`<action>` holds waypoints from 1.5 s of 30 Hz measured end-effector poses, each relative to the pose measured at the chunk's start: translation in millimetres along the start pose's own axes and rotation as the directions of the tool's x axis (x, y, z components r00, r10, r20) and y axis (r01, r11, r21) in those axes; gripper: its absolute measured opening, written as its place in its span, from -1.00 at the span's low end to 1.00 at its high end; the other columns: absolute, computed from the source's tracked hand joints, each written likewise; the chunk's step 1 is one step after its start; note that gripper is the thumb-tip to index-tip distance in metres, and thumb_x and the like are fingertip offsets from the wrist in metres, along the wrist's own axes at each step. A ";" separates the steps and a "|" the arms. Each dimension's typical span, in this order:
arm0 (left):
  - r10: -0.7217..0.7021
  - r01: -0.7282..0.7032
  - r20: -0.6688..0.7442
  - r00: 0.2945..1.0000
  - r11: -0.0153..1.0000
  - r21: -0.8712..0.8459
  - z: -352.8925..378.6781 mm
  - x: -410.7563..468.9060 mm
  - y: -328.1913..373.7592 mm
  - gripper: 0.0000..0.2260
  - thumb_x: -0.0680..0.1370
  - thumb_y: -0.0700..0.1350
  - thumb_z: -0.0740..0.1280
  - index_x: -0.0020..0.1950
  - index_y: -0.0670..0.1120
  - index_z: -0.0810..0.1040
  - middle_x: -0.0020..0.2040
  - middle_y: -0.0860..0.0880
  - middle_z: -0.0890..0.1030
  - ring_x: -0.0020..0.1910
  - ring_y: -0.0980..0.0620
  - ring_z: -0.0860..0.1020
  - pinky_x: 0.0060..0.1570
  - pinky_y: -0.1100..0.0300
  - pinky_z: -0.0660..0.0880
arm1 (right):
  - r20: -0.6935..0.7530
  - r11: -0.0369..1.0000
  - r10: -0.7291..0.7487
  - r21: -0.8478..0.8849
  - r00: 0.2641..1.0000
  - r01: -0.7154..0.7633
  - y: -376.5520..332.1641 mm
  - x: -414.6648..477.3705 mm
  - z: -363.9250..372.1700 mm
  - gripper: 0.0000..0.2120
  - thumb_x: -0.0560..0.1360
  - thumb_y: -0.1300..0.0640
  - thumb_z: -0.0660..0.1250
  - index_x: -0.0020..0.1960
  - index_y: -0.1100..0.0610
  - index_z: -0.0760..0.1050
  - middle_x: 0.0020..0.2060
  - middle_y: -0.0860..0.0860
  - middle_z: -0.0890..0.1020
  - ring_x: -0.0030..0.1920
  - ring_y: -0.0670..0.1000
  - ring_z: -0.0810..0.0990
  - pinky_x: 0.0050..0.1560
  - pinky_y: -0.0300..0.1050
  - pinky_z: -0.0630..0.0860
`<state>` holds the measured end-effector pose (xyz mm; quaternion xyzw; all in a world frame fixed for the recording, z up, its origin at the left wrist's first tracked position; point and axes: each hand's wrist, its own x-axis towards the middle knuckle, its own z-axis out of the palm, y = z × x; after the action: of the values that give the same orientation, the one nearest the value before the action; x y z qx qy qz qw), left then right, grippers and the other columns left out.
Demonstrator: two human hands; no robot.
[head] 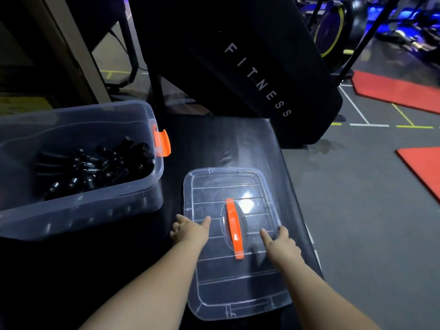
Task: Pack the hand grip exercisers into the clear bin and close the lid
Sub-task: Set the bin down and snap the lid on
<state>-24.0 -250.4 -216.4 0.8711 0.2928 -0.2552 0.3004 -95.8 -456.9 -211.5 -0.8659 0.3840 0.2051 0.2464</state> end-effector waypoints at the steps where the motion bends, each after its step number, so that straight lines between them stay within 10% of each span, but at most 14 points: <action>1: -0.018 0.018 0.031 0.999 1.000 -0.004 -1.4 0.5 0.0 -0.12 0.47 0.31 0.27 0.55 -0.19 0.00 0.51 -0.20 0.19 0.44 -0.23 0.23 0.36 -0.05 0.31 | -0.008 1.000 0.018 0.008 1.000 -0.018 1.4 0.2 -2.1 -0.27 0.47 -0.41 0.06 0.50 -0.04 0.08 0.37 0.14 0.39 0.32 0.24 0.38 0.25 0.17 0.35; 6: 0.102 -0.079 0.061 0.993 0.950 -0.301 -8.2 -4.2 14.0 -0.53 0.50 0.12 0.35 0.24 -0.16 0.39 0.26 -0.19 0.39 0.09 -0.17 0.50 0.00 0.07 0.51 | -0.050 0.995 0.019 0.098 0.999 -0.014 6.4 0.5 -27.0 -0.23 0.43 -0.41 0.13 0.50 -0.04 0.08 0.38 0.15 0.40 0.35 0.24 0.37 0.33 0.21 0.31; 13: 0.362 -0.234 0.061 0.930 0.713 -0.661 -54.9 -48.0 68.2 -0.77 0.54 -0.01 0.36 -0.02 -0.10 0.37 -0.14 -0.07 0.48 -0.41 0.11 0.57 -0.51 0.27 0.43 | -0.202 0.964 0.005 0.260 0.979 0.048 -2.0 -14.0 -96.4 -0.27 0.42 -0.36 0.23 0.46 -0.03 0.16 0.33 0.06 0.47 0.29 0.20 0.44 0.28 0.18 0.30; 20: 0.373 -0.275 -0.127 0.919 0.376 -0.885 -139.9 -88.5 103.1 -0.76 0.56 -0.15 0.35 -0.17 -0.04 0.28 -0.15 -0.07 0.61 -0.47 0.07 0.58 -0.39 0.20 0.50 | -0.442 0.935 0.091 0.346 0.892 0.076 -53.8 -45.1 -156.7 -0.31 0.48 -0.28 0.20 0.49 0.03 0.14 0.43 0.14 0.30 0.40 0.23 0.27 0.33 0.25 0.17; 24: 0.207 -0.302 -0.259 0.943 0.214 -0.929 -191.6 -98.5 101.2 -0.76 0.54 -0.18 0.37 -0.17 -0.06 0.30 -0.22 -0.08 0.61 -0.51 0.12 0.59 -0.45 0.25 0.52 | -0.349 0.856 0.153 0.514 0.925 0.052 -91.3 -71.0 -164.1 -0.25 0.48 -0.29 0.19 0.49 0.13 0.13 0.42 0.26 0.28 0.39 0.28 0.27 0.37 0.21 0.23; 28: 0.040 -0.337 -0.336 0.941 0.170 -0.926 -234.5 -98.3 81.0 -0.76 0.51 -0.07 0.41 -0.17 -0.06 0.35 -0.28 -0.12 0.64 -0.48 0.07 0.62 -0.54 0.25 0.51 | -0.042 0.628 -0.085 0.774 0.996 0.086 -151.9 -110.0 -139.7 -0.37 0.49 -0.23 0.28 0.36 0.17 0.30 0.09 0.17 0.51 -0.04 0.22 0.60 -0.16 0.06 0.58; 31: -0.060 -0.303 -0.313 0.948 0.134 -0.944 -262.8 -88.7 57.7 -0.75 0.51 -0.02 0.41 -0.18 -0.04 0.34 -0.16 -0.17 0.66 -0.22 -0.08 0.67 -0.08 0.01 0.62 | 0.023 0.441 -0.196 0.895 0.980 0.067 -198.7 -137.8 -114.6 -0.51 0.47 -0.05 0.39 0.26 0.18 0.33 -0.13 0.18 0.53 -0.27 0.18 0.61 -0.45 -0.07 0.52; 35: -0.101 -0.277 -0.277 0.956 0.009 -0.961 -284.5 -76.5 26.2 -0.78 0.53 -0.04 0.39 -0.14 -0.06 0.36 -0.27 -0.11 0.67 -0.36 0.02 0.66 -0.19 0.08 0.59 | -0.177 0.529 -0.137 0.819 0.975 0.223 -237.4 -157.3 -85.8 -0.40 0.38 -0.04 0.39 0.35 0.09 0.28 0.12 0.17 0.57 0.01 0.25 0.61 0.09 0.20 0.54; 39: -0.097 -0.244 -0.238 0.966 -0.056 -0.968 -305.1 -59.4 -12.9 -0.80 0.50 -0.14 0.43 -0.14 -0.12 0.41 -0.38 -0.06 0.65 -0.39 0.10 0.65 -0.10 0.03 0.59 | -0.258 0.572 -0.232 0.744 0.938 0.346 -255.9 -161.7 -60.9 -0.49 0.40 -0.04 0.39 0.31 0.05 0.40 0.11 0.08 0.63 0.01 0.20 0.64 0.15 0.11 0.51; 45: -0.229 -0.174 -0.164 0.959 -0.020 -0.985 -347.1 -13.1 -88.2 -0.81 0.55 -0.04 0.37 -0.05 -0.12 0.43 0.02 -0.17 0.58 -0.19 -0.03 0.63 -0.07 0.12 0.53 | -0.273 0.533 -0.438 0.688 0.856 0.492 -277.4 -149.9 -42.1 -0.84 0.42 0.07 0.38 0.00 -0.04 0.55 -0.26 -0.06 0.69 -0.34 -0.04 0.61 -0.13 -0.01 0.57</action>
<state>1.6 35.6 -2.0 0.4129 0.4429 0.1508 0.7814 30.6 -235.0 -21.8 -0.7672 0.1968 -0.0699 0.6065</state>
